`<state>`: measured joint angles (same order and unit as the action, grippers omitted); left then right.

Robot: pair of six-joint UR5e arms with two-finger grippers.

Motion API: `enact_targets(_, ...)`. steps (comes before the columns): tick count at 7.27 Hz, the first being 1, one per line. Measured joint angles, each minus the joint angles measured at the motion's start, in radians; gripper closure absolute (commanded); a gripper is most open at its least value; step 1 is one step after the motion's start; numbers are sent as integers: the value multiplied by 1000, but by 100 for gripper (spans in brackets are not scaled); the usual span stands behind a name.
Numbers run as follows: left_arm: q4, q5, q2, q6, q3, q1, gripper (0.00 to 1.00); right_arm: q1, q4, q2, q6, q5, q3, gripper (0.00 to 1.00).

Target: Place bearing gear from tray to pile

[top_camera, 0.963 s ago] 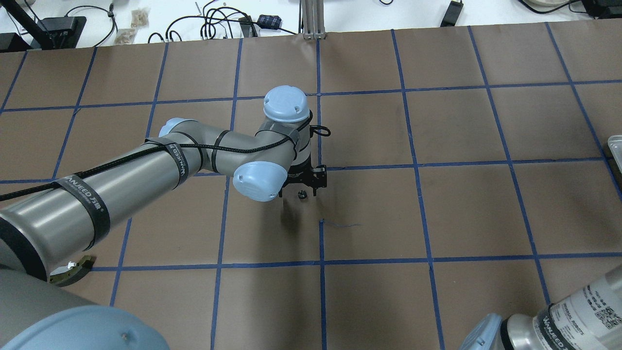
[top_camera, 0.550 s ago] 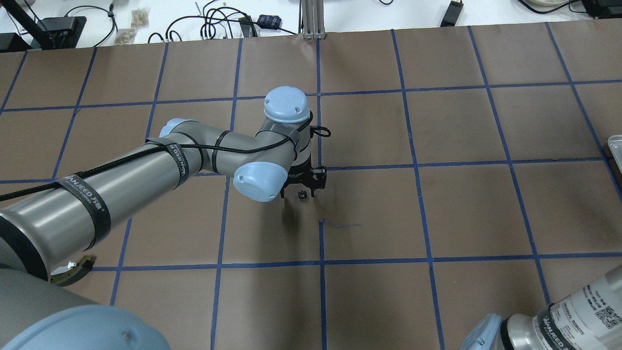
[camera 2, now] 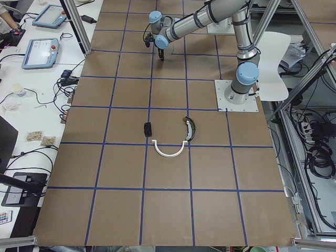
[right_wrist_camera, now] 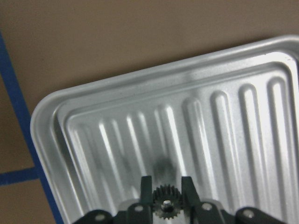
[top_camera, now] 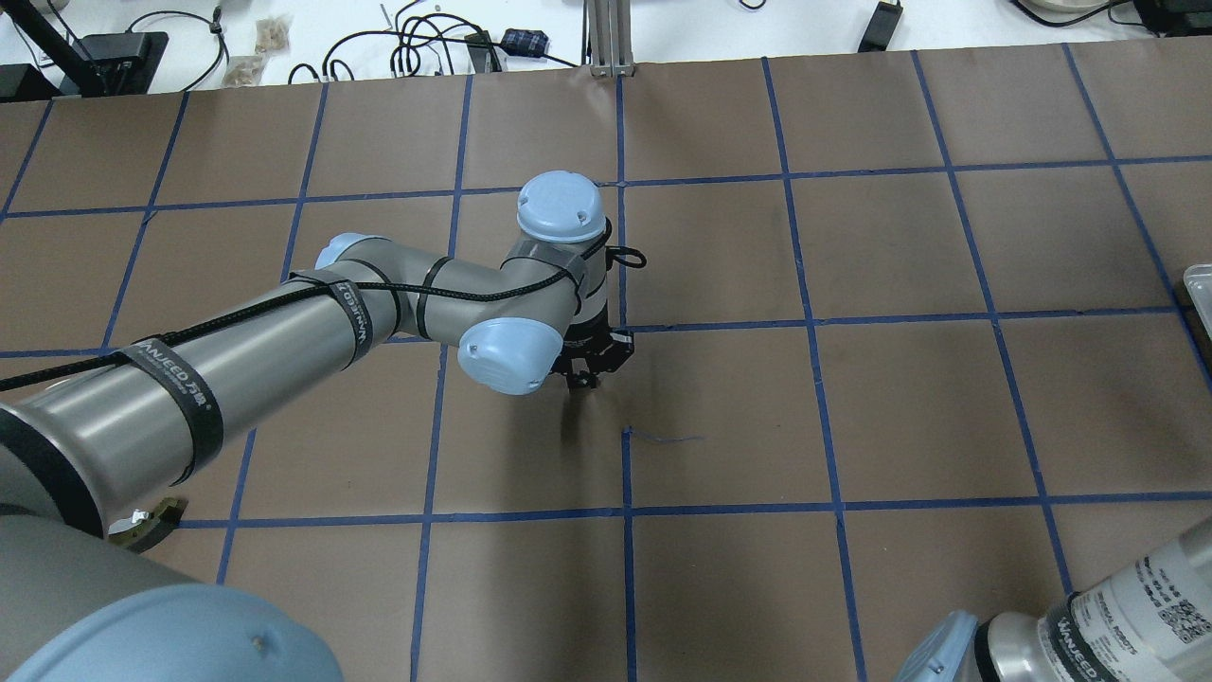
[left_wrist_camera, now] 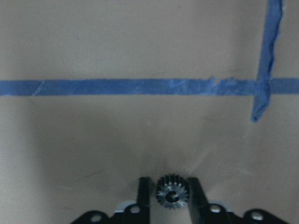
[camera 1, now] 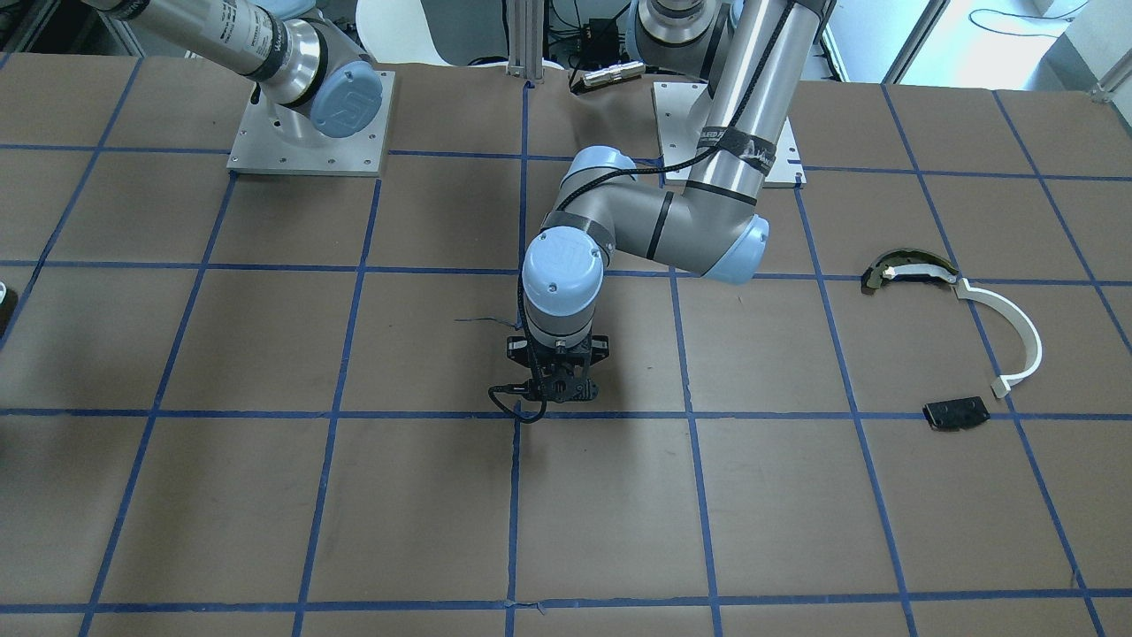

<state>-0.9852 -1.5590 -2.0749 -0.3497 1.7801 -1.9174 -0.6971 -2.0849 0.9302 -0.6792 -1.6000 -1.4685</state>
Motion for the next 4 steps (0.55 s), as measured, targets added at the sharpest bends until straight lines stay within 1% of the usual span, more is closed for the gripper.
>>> enact_targets(2,-5,-6,30,39,-16,20,100,-36,105,80,9,2,28,100)
enact_targets(3,-29,-10,62,83,-24,58,100,-91,159,124,51,3,30,100)
enact_targets(4,-88,-11,110,161,-32,119,100,-176,218,164,156,17,28,100)
